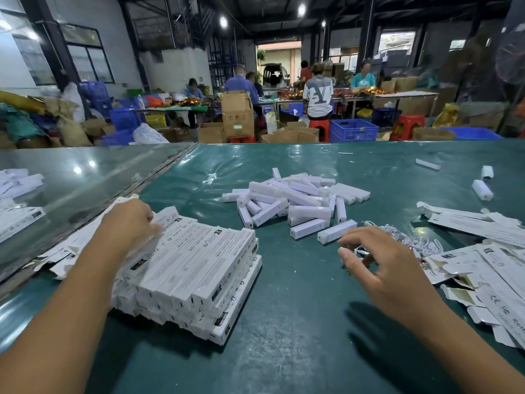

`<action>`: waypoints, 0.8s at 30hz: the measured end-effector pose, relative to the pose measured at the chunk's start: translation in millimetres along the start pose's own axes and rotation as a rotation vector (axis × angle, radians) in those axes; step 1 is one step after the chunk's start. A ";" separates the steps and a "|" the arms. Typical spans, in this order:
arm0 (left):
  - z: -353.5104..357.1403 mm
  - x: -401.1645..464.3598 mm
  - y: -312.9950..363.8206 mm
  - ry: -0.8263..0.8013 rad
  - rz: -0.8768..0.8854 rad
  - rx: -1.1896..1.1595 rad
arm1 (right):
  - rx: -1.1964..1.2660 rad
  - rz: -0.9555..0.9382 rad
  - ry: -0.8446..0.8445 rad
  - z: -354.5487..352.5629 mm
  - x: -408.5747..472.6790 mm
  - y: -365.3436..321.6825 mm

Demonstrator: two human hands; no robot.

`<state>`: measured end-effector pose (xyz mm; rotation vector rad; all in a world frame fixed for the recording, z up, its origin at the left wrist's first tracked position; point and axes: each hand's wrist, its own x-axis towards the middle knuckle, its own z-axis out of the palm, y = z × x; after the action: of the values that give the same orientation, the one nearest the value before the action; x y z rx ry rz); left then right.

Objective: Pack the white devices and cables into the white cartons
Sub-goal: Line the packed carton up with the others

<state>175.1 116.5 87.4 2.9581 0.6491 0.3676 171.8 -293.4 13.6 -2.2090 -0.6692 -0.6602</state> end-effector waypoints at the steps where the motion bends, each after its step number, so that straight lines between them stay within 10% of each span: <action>1: 5.6 -1.0 -1.5 0.011 -0.002 -0.025 | -0.009 -0.002 -0.005 0.2 -0.2 -0.3; 16: 6.2 -8.6 28.2 0.143 0.005 -0.049 | -0.162 0.109 -0.113 -3.9 2.6 8.4; 24: 29.3 -116.9 171.9 0.407 0.852 -0.660 | -0.903 0.566 -0.220 -44.8 11.3 56.6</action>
<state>148.4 -89.7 58.0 2.3422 -0.6552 1.0128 204.5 -358.3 20.3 -3.1323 0.2567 -0.4559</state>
